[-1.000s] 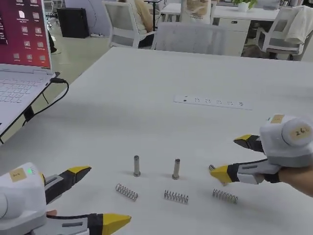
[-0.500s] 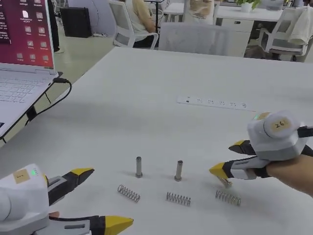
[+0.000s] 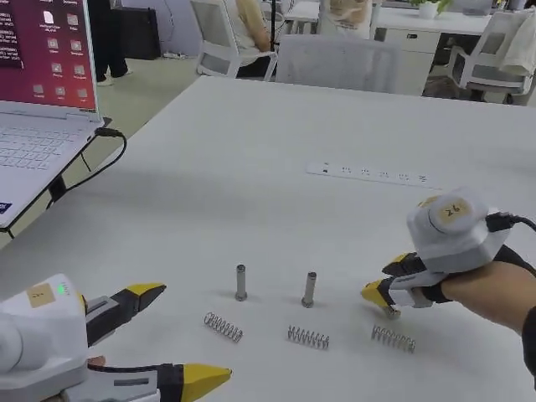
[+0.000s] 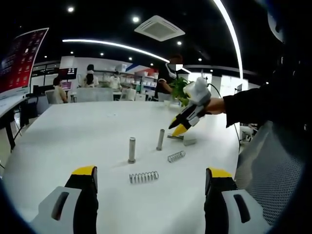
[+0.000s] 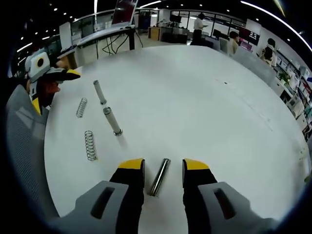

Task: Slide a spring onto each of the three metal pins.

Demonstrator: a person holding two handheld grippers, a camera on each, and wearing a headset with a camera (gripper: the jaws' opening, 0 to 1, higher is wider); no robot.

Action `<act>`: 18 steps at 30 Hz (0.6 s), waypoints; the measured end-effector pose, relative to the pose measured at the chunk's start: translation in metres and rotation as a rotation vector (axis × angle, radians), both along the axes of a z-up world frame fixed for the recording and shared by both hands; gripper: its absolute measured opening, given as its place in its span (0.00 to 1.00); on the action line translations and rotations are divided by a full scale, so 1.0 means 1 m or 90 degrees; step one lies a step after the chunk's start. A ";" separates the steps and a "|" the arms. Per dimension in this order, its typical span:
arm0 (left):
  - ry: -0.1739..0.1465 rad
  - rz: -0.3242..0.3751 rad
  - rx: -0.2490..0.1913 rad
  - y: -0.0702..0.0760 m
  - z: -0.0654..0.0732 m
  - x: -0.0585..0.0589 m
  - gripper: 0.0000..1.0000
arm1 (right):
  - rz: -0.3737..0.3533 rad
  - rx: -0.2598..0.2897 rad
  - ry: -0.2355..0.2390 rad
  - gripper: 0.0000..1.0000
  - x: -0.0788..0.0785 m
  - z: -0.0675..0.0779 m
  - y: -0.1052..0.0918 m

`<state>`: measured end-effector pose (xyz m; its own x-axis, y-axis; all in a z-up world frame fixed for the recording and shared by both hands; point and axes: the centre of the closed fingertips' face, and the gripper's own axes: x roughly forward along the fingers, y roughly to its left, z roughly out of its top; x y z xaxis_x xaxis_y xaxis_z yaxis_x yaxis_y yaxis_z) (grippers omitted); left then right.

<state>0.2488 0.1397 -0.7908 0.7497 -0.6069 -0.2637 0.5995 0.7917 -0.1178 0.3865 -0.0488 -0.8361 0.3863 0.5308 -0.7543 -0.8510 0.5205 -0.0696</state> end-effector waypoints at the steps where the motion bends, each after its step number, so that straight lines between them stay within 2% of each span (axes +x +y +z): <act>1: 0.000 0.000 0.000 0.000 0.000 0.000 0.88 | -0.001 -0.002 0.004 0.26 0.000 -0.001 0.001; 10: 0.000 0.003 -0.001 0.002 0.000 0.000 0.88 | -0.024 -0.025 0.037 0.16 0.001 -0.015 0.000; 18: 0.002 0.004 -0.001 0.003 -0.001 -0.001 0.88 | -0.034 -0.025 0.047 0.13 0.003 -0.018 0.000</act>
<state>0.2482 0.1423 -0.7915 0.7529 -0.6025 -0.2647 0.5939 0.7954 -0.1209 0.3894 -0.0487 -0.8541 0.3563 0.4796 -0.8019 -0.8253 0.5639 -0.0294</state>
